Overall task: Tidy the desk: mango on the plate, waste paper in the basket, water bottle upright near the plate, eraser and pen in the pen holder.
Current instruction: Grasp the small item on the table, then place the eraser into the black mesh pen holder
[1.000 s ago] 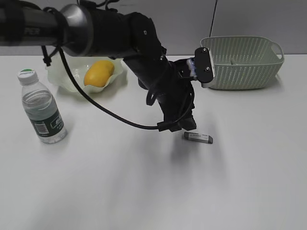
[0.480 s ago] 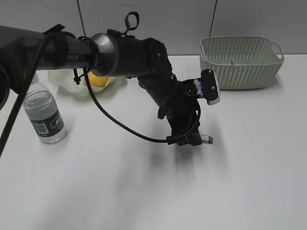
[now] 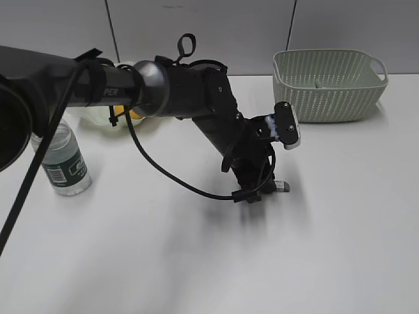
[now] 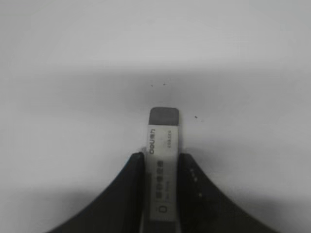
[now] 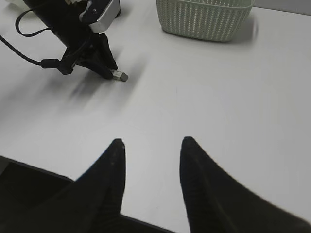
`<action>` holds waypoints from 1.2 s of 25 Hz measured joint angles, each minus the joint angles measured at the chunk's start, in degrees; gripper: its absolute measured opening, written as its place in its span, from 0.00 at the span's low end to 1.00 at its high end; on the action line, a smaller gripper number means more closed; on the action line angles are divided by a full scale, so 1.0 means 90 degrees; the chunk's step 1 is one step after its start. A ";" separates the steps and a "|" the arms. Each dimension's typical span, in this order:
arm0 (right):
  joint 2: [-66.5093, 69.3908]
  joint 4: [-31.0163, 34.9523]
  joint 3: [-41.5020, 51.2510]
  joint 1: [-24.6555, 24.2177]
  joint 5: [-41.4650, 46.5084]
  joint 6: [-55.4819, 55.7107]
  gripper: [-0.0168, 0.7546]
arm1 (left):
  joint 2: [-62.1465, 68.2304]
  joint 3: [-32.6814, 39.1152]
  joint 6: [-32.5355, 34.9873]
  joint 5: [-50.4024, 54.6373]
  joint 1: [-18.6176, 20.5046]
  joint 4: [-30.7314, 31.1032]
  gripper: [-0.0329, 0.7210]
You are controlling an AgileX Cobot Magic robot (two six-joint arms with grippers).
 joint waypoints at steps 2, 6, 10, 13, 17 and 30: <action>0.0000 0.0000 0.0000 0.0000 -0.0006 0.0000 0.42 | 0.0000 0.0000 0.0000 0.0041 0.0000 0.0007 0.23; 0.0000 0.0000 0.0000 0.0000 -0.0006 0.0000 0.42 | -0.0037 0.0000 -0.0275 0.0340 0.0008 0.0001 0.23; 0.0000 0.0000 0.0000 0.0000 -0.0006 0.0000 0.42 | -0.0542 0.0000 -0.0498 0.0521 0.0199 -0.0139 0.23; 0.0000 0.0000 0.0000 0.0000 -0.0006 0.0000 0.42 | -0.1195 0.0000 -0.0524 0.0141 0.0540 -0.0486 0.23; 0.0000 0.0000 0.0000 0.0000 -0.0006 0.0000 0.42 | -0.1702 0.0000 -0.0532 -0.1255 0.1140 -0.1313 0.23; 0.0000 0.0000 0.0000 0.0000 -0.0006 0.0000 0.42 | -0.1199 -0.0074 -0.0550 -0.3790 0.1705 -0.2829 0.23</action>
